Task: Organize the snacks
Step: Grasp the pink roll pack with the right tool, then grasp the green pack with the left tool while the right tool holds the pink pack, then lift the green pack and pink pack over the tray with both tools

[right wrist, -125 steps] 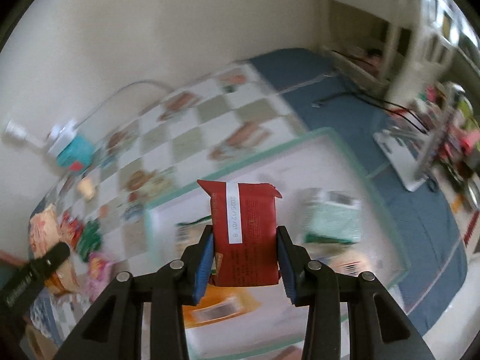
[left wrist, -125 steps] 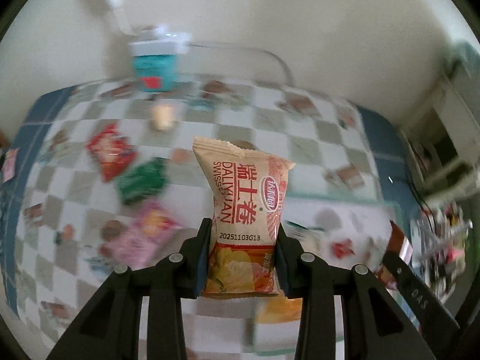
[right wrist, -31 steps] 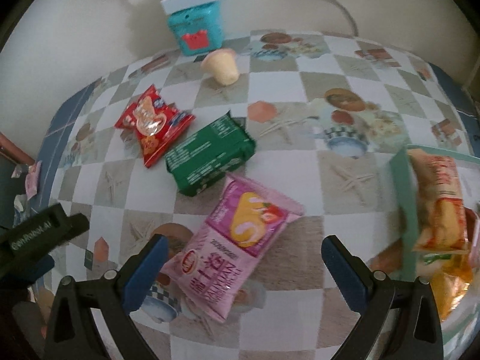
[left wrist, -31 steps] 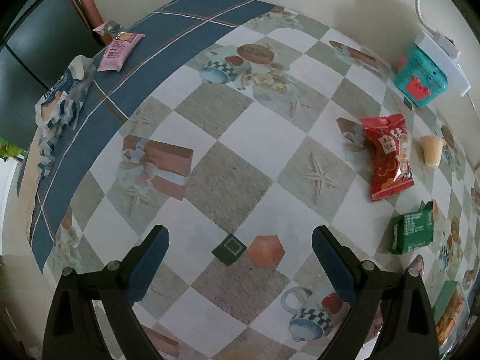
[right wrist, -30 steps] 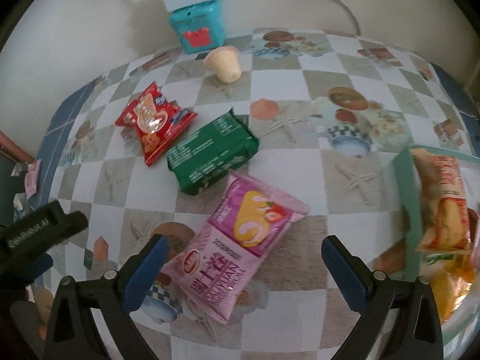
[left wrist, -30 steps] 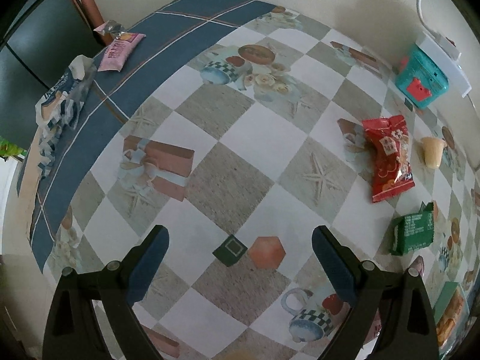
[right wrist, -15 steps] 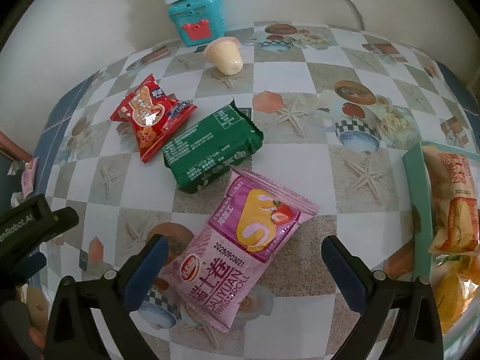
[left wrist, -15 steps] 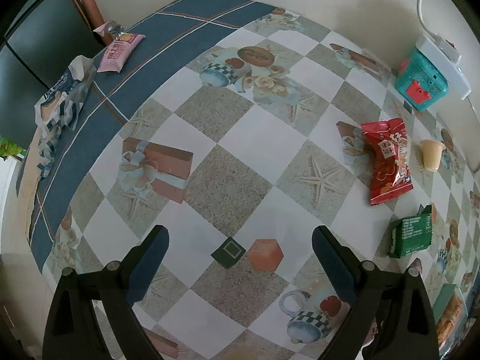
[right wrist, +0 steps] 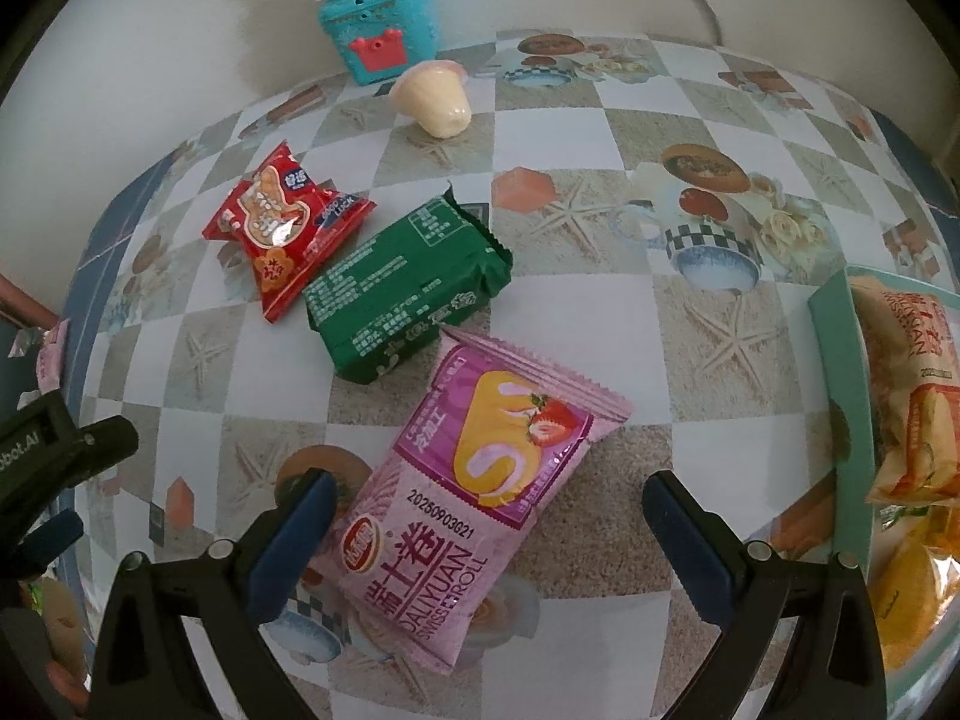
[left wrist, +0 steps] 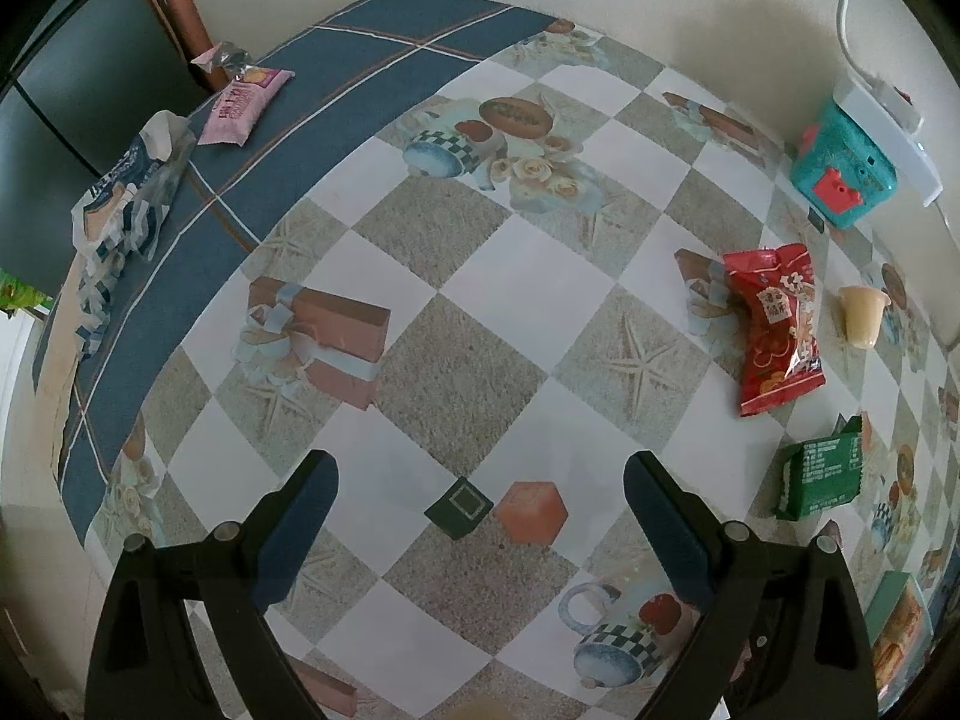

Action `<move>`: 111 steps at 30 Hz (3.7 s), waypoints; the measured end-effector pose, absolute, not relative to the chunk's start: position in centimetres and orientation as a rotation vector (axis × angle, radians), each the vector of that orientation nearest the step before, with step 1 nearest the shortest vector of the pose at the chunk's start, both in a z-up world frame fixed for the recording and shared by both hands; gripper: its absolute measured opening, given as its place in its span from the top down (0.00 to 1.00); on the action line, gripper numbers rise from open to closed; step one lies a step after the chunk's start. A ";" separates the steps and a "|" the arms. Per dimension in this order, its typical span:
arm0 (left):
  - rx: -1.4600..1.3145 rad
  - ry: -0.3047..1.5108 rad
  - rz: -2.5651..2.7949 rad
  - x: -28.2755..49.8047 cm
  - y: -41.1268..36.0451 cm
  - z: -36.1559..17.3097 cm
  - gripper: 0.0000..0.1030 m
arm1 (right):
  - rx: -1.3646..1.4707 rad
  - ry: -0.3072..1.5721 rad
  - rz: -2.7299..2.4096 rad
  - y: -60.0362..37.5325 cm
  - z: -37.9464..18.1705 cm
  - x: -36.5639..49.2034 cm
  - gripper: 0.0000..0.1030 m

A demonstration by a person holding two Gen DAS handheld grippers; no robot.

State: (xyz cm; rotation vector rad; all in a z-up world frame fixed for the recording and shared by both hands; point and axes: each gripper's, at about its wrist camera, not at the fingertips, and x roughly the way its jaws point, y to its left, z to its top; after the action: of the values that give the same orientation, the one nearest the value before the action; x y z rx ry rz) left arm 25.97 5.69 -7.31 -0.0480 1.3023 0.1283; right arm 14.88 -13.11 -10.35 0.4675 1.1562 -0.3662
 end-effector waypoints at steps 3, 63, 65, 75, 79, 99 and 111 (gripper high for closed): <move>-0.049 1.304 0.128 26.0 5.7 -7.4 0.06 | 0.467 1.159 -0.363 -13.0 -10.4 14.8 0.00; 0.496 1.216 -0.534 26.8 -15.8 -9.1 0.32 | 0.515 1.071 -0.412 -22.2 -9.7 14.2 0.56; 0.480 1.227 -0.534 26.7 -15.6 -9.3 0.37 | 0.513 1.074 -0.411 -22.2 -9.7 14.1 0.56; 0.402 1.295 -0.491 26.6 -15.0 -10.5 0.52 | 0.507 1.090 -0.400 -22.1 -9.7 14.2 0.56; 0.367 1.307 -0.461 26.7 -14.8 -10.5 0.54 | 0.506 1.093 -0.386 -22.1 -9.7 14.2 0.56; 0.025 1.382 -0.099 22.8 -6.5 -10.8 0.59 | 0.489 1.069 -0.334 -20.5 -7.2 11.9 0.57; -0.012 1.287 -0.060 16.8 -4.8 -6.1 0.59 | 0.563 0.956 -0.318 -20.4 -0.8 8.3 0.57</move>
State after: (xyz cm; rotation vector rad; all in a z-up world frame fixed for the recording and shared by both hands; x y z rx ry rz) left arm 16.77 -4.83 -6.08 -0.0125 1.2872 -0.0604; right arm 8.31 -20.41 -0.81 0.5634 0.9556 -0.3184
